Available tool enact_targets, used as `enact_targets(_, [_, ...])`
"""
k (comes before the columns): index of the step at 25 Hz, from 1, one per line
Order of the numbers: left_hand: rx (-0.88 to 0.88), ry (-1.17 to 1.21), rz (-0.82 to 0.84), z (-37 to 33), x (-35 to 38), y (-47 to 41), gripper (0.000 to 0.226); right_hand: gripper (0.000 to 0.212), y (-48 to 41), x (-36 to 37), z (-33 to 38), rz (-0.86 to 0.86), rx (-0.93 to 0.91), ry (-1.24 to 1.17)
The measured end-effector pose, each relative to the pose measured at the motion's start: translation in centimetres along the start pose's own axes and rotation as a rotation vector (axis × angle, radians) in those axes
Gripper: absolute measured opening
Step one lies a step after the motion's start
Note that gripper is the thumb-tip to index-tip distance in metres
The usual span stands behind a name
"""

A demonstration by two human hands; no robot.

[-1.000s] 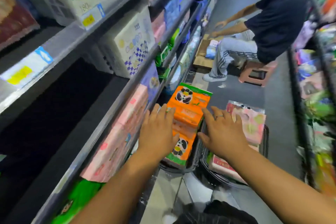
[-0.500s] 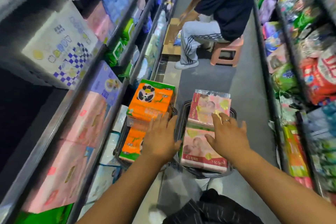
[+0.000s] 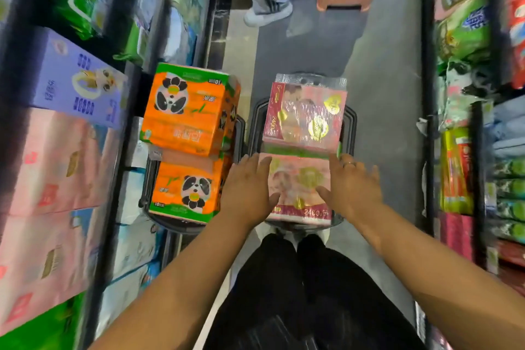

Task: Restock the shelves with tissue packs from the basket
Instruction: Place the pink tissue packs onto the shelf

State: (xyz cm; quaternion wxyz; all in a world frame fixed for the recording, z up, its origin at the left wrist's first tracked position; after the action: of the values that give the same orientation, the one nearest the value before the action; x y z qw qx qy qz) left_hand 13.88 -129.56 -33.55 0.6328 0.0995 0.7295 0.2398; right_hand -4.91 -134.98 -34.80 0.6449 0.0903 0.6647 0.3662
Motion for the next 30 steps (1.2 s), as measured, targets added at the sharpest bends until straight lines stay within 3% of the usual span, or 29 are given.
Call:
enact_targets(9, [-0.02, 0.062, 0.204, 3.3, 14.8, -9.7, 0.094, 0.095, -9.0, 14.6, -1.1, 0.093, 0.144, -0.163])
enact_targets(15, [-0.235, 0.335, 0.348, 6.2, 22.8, -11.7, 0.121, 0.128, -13.0, 22.7, -1.9, 0.167, 0.347, -0.34])
enact_targets(19, [-0.343, 0.516, 0.383, 7.1, 25.9, -11.8, 0.126, 0.141, -13.4, 25.3, -2.5, 0.129, 0.463, -0.537])
enact_targets(23, [-0.413, 0.711, 0.426, 7.2, 26.8, -11.6, 0.116, 0.125, -13.2, 26.6, -3.5, 0.01, 0.57, -0.85])
enact_targets(30, [-0.439, 0.759, 0.367, 7.0, 23.9, -8.7, 0.109, 0.118, -10.6, 23.5, -2.6, -0.011, 0.476, -0.896])
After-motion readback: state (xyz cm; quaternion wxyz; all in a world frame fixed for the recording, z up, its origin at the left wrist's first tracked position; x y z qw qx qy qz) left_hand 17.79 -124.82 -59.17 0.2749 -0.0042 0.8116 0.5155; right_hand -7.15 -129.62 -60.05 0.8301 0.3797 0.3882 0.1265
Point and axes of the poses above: each hand's wrist, its own y-axis away from the middle knuckle, its own x-axis out of the palm, z = x × y, the point moved 6 cm from there along -y, towards the middle knuckle, and after that the axes turned 7 degrees about -x, right-handed, at the moved point
